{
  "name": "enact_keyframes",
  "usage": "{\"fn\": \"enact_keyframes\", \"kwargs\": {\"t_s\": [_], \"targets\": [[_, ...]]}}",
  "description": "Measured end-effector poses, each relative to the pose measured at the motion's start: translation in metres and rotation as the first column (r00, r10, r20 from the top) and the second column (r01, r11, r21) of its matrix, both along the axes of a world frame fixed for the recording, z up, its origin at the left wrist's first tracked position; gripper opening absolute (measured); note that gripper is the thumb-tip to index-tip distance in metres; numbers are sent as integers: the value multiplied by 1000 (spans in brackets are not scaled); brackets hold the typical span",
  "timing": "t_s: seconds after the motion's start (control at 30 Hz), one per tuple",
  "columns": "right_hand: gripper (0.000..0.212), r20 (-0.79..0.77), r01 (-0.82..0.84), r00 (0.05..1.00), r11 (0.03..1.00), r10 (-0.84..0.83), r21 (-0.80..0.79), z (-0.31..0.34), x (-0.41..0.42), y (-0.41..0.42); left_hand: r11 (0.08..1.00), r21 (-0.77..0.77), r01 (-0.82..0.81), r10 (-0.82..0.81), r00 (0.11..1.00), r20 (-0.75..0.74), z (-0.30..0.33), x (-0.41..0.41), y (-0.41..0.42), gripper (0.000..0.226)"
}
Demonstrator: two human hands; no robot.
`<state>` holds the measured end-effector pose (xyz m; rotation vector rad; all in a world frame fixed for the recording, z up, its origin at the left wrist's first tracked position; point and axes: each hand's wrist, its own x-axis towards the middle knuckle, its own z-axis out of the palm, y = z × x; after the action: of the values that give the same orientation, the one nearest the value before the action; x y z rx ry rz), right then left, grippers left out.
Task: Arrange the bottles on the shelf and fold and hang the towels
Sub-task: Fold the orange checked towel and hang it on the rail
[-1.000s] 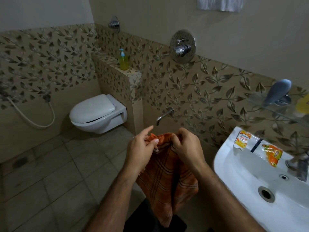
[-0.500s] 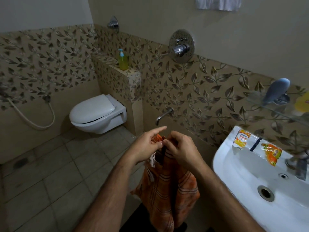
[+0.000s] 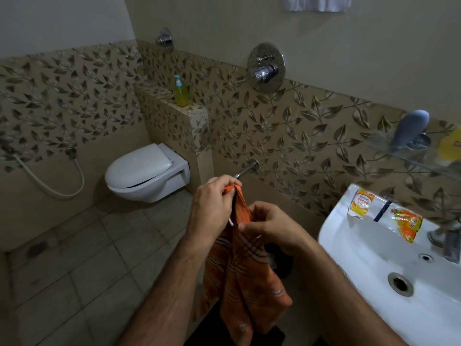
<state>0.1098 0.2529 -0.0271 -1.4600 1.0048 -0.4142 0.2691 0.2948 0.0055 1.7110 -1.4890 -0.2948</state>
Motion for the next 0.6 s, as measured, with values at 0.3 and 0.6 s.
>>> {"fn": "enact_keyframes", "kwargs": {"t_s": [0.3, 0.6], "targets": [[34, 28, 82, 996, 996, -83, 40, -20, -5, 2, 992, -48, -114, 117, 990, 75, 17, 16, -7, 20], [39, 131, 139, 981, 990, -142, 32, -12, -10, 3, 979, -82, -185, 191, 979, 69, 20, 32, -13, 19]]}}
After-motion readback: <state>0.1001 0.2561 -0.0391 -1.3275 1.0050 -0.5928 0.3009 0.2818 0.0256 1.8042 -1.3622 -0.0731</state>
